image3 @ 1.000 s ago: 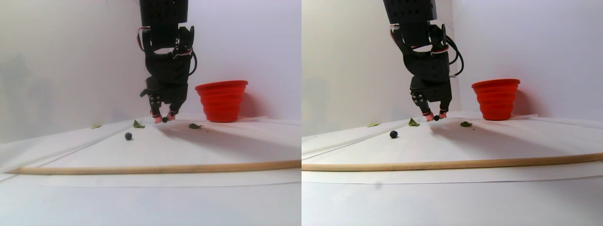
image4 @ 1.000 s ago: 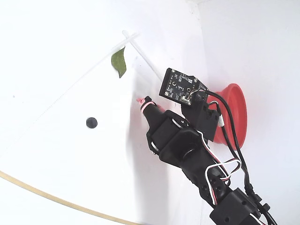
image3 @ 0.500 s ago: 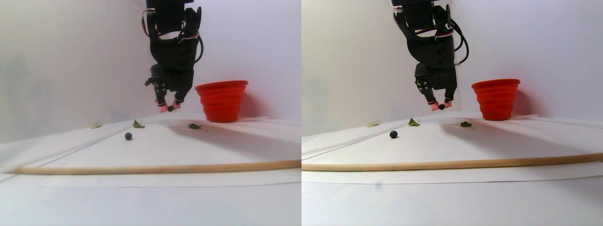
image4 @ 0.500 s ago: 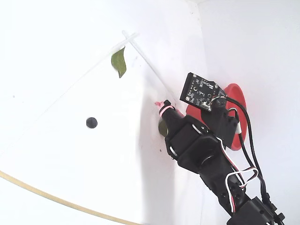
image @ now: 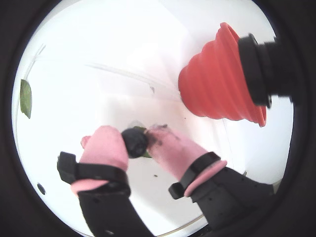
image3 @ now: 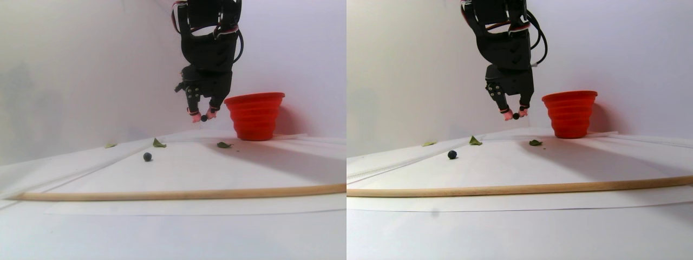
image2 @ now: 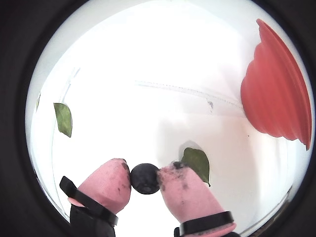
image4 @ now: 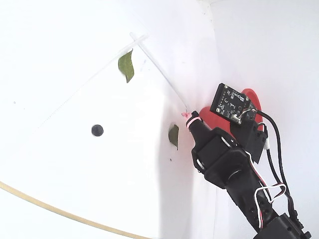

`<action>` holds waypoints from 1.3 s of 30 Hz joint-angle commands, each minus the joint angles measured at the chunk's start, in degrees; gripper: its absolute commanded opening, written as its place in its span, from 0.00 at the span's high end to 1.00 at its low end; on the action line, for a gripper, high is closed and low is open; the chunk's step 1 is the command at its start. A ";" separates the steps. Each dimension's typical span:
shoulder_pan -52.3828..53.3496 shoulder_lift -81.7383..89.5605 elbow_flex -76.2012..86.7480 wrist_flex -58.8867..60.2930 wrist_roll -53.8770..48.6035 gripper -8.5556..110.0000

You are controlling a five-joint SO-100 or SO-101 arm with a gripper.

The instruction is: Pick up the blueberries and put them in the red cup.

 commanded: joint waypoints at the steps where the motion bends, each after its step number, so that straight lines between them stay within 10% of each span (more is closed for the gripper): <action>1: 0.35 11.16 -0.70 0.44 -0.35 0.84; 39: 6.86 18.81 -6.24 5.89 0.35 0.84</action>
